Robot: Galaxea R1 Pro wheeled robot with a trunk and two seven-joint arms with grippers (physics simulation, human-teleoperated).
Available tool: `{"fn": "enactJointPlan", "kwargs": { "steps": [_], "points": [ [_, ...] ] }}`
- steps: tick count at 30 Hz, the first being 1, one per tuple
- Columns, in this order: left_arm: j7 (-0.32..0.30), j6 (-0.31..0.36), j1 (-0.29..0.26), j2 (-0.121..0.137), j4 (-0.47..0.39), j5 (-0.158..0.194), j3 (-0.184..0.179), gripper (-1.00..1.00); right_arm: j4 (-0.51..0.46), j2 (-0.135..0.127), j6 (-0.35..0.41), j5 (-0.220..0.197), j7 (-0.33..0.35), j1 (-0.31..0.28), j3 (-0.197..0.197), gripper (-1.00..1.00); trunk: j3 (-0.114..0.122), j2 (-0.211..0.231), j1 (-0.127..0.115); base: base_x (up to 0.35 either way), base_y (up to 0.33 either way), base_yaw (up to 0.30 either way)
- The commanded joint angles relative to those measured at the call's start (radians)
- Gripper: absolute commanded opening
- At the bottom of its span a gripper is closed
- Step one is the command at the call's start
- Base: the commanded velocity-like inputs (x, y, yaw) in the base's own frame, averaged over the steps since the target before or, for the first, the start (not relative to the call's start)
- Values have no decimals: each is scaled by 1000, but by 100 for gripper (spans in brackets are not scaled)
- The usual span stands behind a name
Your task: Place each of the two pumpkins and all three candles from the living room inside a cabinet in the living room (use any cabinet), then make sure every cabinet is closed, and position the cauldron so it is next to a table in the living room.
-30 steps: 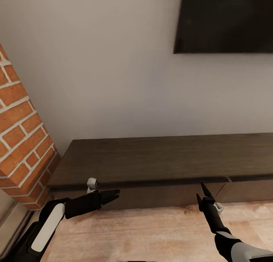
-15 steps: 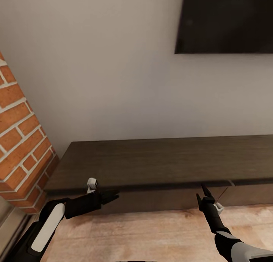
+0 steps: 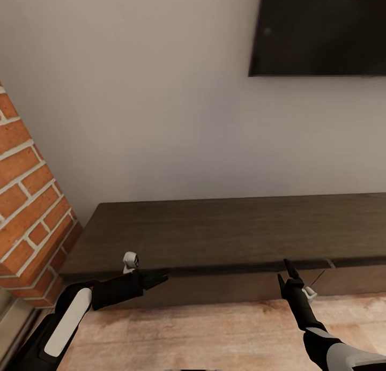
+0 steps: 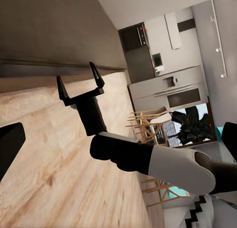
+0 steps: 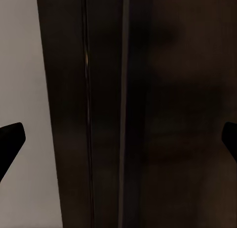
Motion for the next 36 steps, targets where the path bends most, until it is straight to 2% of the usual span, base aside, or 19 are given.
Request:
{"fn": "enactJointPlan", "kwargs": {
  "steps": [1,21,22,36],
  "points": [
    [-2,4,-1,1,0,2,-1,100,4,0,10,-11,6,-2,8,100,-1,0,0,23,0,0],
    [-2,4,-1,1,0,2,-1,100,4,0,10,-9,5,-2,9,100,-1,0,0,2,0,0],
    [-2,4,-1,1,0,2,-1,100,4,0,10,-9,5,-2,9,-100,-1,0,0,0,0,0],
    [-2,4,-1,1,0,1,-1,100,4,0,13,-12,5,-2,9,-100,-1,0,0,0,0,0]
  ]
}}
